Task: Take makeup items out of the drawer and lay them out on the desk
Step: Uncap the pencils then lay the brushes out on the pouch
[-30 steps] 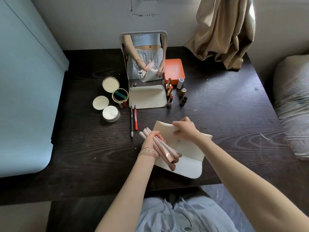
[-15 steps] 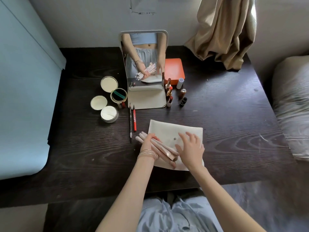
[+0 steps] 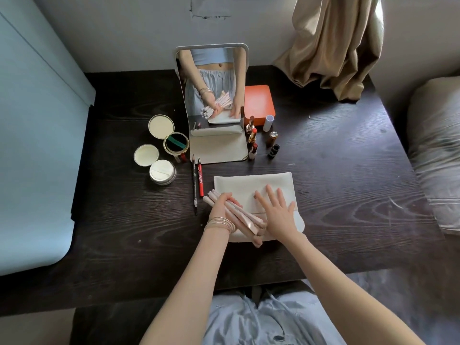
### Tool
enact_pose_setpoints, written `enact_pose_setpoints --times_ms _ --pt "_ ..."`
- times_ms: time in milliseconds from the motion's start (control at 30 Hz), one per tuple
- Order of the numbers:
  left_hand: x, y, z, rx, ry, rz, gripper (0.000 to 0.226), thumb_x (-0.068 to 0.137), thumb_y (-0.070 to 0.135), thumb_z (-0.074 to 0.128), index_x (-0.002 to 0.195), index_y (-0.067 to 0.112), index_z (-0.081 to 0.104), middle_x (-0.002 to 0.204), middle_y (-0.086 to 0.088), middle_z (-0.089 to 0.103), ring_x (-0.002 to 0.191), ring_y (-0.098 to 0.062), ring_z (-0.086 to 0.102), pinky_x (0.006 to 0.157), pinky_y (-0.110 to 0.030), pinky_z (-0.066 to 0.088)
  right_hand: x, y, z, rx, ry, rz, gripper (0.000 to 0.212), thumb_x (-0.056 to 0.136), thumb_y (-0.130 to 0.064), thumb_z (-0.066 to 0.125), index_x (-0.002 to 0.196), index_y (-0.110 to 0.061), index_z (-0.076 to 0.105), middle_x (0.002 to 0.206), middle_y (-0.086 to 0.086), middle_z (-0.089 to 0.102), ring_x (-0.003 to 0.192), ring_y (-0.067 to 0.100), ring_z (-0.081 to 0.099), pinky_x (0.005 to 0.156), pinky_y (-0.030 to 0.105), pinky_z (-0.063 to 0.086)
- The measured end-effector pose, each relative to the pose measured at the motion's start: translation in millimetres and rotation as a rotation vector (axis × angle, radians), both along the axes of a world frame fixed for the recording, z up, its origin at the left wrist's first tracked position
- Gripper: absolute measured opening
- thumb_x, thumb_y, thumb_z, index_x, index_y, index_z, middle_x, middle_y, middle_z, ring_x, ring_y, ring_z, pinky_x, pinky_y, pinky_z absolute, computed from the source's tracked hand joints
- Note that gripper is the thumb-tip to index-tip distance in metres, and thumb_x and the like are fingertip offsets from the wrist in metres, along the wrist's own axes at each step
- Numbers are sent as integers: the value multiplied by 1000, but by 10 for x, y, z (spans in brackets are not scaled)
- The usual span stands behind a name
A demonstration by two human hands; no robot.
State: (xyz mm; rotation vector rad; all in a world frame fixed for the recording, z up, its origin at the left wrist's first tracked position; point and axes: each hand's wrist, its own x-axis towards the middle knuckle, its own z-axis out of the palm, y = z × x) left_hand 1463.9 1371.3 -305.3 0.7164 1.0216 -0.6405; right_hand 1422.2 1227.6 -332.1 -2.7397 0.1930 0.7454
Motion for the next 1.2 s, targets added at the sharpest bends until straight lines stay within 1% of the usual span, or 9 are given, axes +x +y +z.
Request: enact_pose_setpoints --times_ms 100,233,333,433,533,800,1000,1100,1200 --pt "55 -6 45 -237 79 95 17 86 18 61 70 14 56 56 2 65 67 -13 62 80 -34 51 -92 -60 -82 228 -194 -95 78 79 -13 69 146 -26 30 157 -3 10 147 30 5 112 58 20" --pt "78 -99 178 -444 81 223 4 90 15 57 94 15 56 81 -8 71 84 -33 68 79 -54 51 -148 -1 107 872 -120 -210 88 73 -14 79 135 -53 31 152 -7 25 140 13 31 107 35 39" --pt "69 -201 233 -442 67 235 10 94 14 52 94 4 55 90 -9 66 114 -27 58 101 -50 42 -81 37 280 1124 -59 -333 88 77 10 69 146 -18 22 139 -14 37 119 -17 45 89 6 42" --pt "67 -265 197 -344 31 218 9 94 13 53 89 5 55 86 -7 66 103 -22 64 104 -45 43 -22 44 375 1247 -89 -402 83 74 -1 70 143 -19 27 142 -5 42 126 -4 47 101 18 42" --pt "17 -281 222 -388 28 245 14 91 18 58 81 8 59 72 -6 70 69 -20 70 74 -35 58 -6 85 407 1346 -150 -500 69 70 -10 75 131 -23 45 138 5 52 127 12 51 106 32 43" --pt "-218 -445 432 -559 34 395 30 84 23 65 112 11 63 93 -5 69 95 -19 65 68 -30 60 31 381 469 1669 -262 -1093 22 66 -7 78 83 -14 68 87 5 73 87 21 70 92 42 51" --pt "-264 -517 467 -427 -6 338 14 83 17 67 92 8 64 80 -6 69 62 -21 71 59 -29 60 59 363 439 1687 -247 -1328 1 81 -6 64 81 -7 64 73 3 70 70 18 69 68 31 57" --pt "-318 -451 382 -220 -15 253 11 82 18 67 79 11 60 78 -5 64 68 -15 65 65 -26 55 129 256 430 1722 -265 -1396 9 81 -6 61 73 -9 59 67 3 65 65 16 66 73 32 55" --pt "-259 -246 214 -209 -49 159 16 88 26 60 84 11 56 70 -3 60 52 -11 62 45 -18 48 215 109 471 1723 -224 -1354 19 88 -1 51 71 -8 52 57 0 60 57 12 64 75 30 54"
